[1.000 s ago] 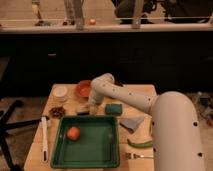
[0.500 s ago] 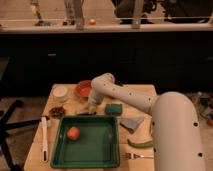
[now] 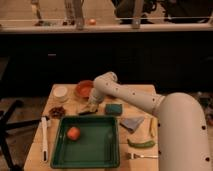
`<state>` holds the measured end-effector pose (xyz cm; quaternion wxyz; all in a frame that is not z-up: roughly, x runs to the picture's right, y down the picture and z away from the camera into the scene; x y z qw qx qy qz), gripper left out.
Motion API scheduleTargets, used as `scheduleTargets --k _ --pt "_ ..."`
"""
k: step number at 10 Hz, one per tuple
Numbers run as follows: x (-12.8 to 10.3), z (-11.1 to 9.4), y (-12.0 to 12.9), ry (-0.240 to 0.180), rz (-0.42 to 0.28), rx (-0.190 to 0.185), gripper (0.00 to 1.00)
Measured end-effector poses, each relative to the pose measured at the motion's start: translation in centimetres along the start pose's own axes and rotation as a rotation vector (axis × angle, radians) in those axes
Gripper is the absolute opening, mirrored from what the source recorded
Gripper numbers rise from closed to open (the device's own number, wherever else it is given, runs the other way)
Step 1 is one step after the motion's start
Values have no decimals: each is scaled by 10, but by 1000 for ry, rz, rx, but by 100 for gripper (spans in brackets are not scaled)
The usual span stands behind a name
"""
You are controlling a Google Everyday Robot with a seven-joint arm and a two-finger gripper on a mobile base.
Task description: Place eraser in paper cup
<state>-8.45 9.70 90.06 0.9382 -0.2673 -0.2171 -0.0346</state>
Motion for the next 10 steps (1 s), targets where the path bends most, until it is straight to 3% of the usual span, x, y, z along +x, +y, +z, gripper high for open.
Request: scheduleTargets --k 2,6,10 --pt "-1 -11 -4 -21 11 27 14" --pt "-12 -42 -13 -108 30 74 14" --pt "-19 -56 -18 -169 35 105 14"
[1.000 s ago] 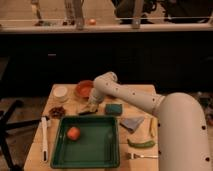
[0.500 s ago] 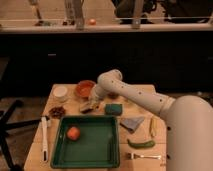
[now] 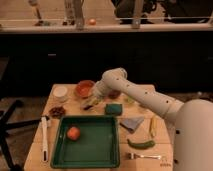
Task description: Place eraser in paper cup
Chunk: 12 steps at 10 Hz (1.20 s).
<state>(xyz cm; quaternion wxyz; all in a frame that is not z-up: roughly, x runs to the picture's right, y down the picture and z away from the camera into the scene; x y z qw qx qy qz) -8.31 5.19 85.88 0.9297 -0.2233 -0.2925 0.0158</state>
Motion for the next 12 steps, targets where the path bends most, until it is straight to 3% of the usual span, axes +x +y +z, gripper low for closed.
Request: scheduleTargets --k 4,6,8,10,12 --pt "-42 -26 -8 -134 -18 18 14" --pt "-68 -41 -13 -226 -21 24 14" --pt "-76 -47 -17 -296 9 26 14" --pt "-80 -44 -19 -341 42 21 14" --pt "-82 -43 -19 -343 41 18 14"
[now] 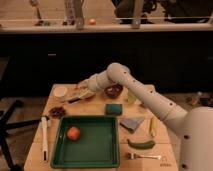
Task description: Place eraser in paper cup
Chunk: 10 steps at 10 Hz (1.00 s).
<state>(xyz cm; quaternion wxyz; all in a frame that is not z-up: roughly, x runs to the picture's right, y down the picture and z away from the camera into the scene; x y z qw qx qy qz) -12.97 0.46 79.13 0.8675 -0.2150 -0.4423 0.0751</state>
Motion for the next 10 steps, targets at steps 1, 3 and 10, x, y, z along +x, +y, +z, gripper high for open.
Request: scheduleTargets --k 1,3,10 --pt "1 -1 0 1 1 2 14" --pt "1 -1 0 1 1 2 14" --pt "-8 4 -15 -153 5 49 14"
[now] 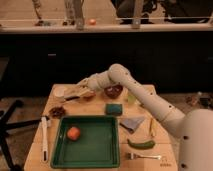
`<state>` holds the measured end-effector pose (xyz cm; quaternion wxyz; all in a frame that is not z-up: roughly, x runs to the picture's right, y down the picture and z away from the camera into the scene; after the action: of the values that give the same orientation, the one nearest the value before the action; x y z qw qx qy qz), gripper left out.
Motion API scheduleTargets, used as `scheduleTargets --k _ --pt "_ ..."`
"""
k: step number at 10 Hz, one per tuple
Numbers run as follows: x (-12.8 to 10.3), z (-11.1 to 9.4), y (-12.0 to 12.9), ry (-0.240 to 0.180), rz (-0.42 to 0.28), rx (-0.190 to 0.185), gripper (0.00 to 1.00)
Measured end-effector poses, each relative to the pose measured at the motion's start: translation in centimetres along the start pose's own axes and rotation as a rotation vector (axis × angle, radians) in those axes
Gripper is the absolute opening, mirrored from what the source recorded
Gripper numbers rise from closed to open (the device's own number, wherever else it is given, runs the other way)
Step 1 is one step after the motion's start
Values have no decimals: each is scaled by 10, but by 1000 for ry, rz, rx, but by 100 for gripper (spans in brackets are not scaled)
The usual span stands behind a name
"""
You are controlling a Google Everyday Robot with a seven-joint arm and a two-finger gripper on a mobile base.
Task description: Place eraser in paper cup
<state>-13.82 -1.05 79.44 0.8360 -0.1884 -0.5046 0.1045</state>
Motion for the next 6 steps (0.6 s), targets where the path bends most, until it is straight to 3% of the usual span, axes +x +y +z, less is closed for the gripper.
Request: scheduleTargets --k 1,3,6 --pt "-2 0 -5 -39 1 14 14" --pt "-6 3 -16 -71 1 33 14" --pt "-18 19 -29 -96 -13 26 14"
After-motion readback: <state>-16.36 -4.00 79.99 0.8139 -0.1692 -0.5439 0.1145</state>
